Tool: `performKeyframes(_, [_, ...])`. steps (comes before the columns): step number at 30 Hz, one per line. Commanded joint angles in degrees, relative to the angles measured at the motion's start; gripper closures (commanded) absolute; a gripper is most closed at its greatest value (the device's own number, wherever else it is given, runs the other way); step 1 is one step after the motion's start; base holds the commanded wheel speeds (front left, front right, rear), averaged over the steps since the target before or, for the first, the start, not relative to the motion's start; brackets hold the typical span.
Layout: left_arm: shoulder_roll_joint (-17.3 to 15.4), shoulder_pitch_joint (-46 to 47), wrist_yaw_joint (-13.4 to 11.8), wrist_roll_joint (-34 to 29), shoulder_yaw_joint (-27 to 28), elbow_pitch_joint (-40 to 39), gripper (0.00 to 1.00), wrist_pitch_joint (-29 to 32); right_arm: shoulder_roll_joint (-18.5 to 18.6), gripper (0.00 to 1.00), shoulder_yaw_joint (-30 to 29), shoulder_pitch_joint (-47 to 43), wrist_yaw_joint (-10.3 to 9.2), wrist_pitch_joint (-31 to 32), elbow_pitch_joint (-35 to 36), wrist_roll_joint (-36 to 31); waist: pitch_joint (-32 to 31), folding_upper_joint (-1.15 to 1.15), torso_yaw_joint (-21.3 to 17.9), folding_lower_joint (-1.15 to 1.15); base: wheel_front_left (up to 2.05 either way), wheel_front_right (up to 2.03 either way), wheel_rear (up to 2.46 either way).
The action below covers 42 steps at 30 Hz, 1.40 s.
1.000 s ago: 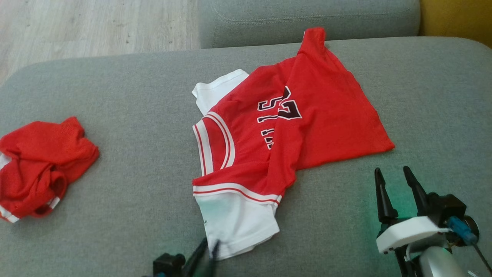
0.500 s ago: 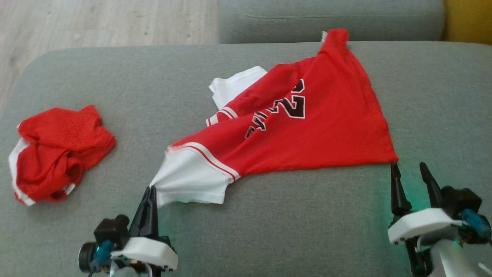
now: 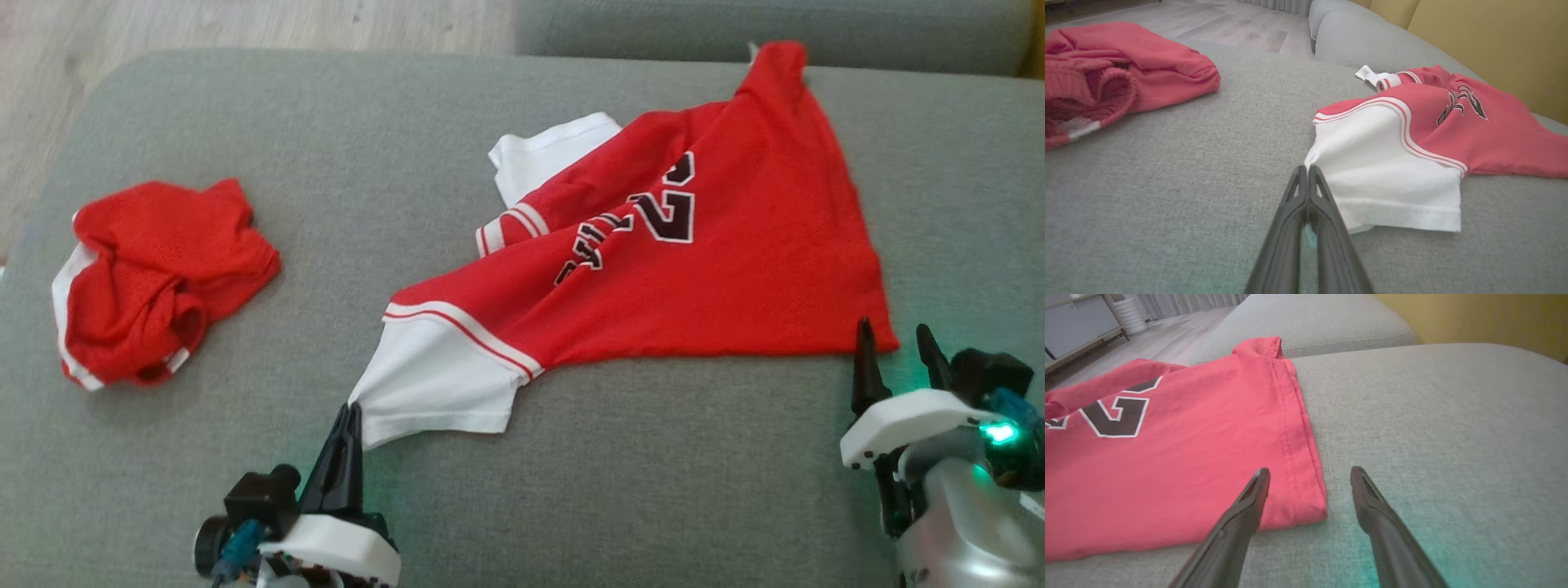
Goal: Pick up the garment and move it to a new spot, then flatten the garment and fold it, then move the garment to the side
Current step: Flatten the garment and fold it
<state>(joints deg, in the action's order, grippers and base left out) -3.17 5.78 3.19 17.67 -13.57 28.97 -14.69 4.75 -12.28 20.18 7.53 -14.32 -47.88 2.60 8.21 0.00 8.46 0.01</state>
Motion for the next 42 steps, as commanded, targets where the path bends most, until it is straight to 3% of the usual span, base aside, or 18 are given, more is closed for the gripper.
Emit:
performKeyframes(1, [-0.25,2.34,0.29,-0.40,1.90,-1.19,1.00,-0.30,0.59,0.00,0.78,2.02,-0.04,-0.13,0.19,-0.68,0.80,0.00,0.71,-0.01,0.00,0.00,0.00])
performKeyframes(5, [0.09,2.98,0.80,-1.06,1.67,-0.89,1.00,-0.30,0.62,0.00,-1.48,4.17,-0.04,2.53,-6.18,-2.76,1.67,0.00,1.50,-0.01,0.00,0.00,0.00])
performKeyframes(6, [0.13,3.06,0.86,-1.15,1.68,-0.82,1.00,-0.30,0.61,0.24,-1.56,4.42,-0.04,3.16,-7.55,-3.29,1.73,0.00,1.61,-0.01,0.00,0.00,0.00])
performKeyframes(7, [0.17,3.10,0.91,-1.20,1.71,-0.77,1.00,-0.30,0.53,0.96,-1.64,4.64,-0.04,3.42,-8.68,-3.35,1.76,0.00,1.69,-0.01,0.00,0.00,0.00])
performKeyframes(8, [0.20,3.11,0.92,-1.20,1.86,-0.79,1.00,-0.30,0.46,1.00,-1.70,4.80,-0.04,3.54,-9.66,-3.25,1.75,0.00,1.73,-0.01,0.00,0.00,0.00])
performKeyframes(12, [0.26,3.17,1.21,-0.71,3.32,-2.17,1.00,-0.30,-0.05,1.00,-0.40,5.47,-0.04,1.65,-11.03,-0.70,0.82,0.00,1.25,-0.01,0.00,0.00,0.00])
performKeyframes(16, [0.27,4.26,1.75,-0.84,5.03,-5.88,1.00,-0.30,-0.57,1.00,3.55,6.61,-0.04,-0.19,-7.67,5.23,-1.53,0.00,0.09,-0.01,0.00,0.00,0.00])
performKeyframes(22, [-1.27,10.82,3.30,-1.35,8.19,-13.95,1.00,-0.30,1.29,1.00,12.79,8.75,-0.04,-0.63,5.84,19.31,-6.40,0.00,-1.86,-0.01,0.00,0.00,0.00])
performKeyframes(29, [-8.22,25.22,4.06,-0.50,8.43,-21.64,1.00,2.37,8.75,1.00,18.08,14.45,-0.04,3.45,22.38,31.27,-9.76,0.00,-2.94,-0.01,0.00,0.00,0.00])
performKeyframes(36, [-12.77,37.03,4.16,1.03,8.45,-25.46,1.00,11.01,12.07,1.00,14.98,21.04,-0.04,13.13,31.14,33.73,-8.53,0.00,-3.16,-0.01,0.00,0.00,0.00])
performKeyframes(42, [-13.30,43.03,3.37,0.64,7.72,-22.78,1.00,15.37,11.78,1.00,13.11,25.75,-0.04,18.04,30.15,31.47,-3.40,0.00,-3.57,-0.01,0.00,0.00,0.00])
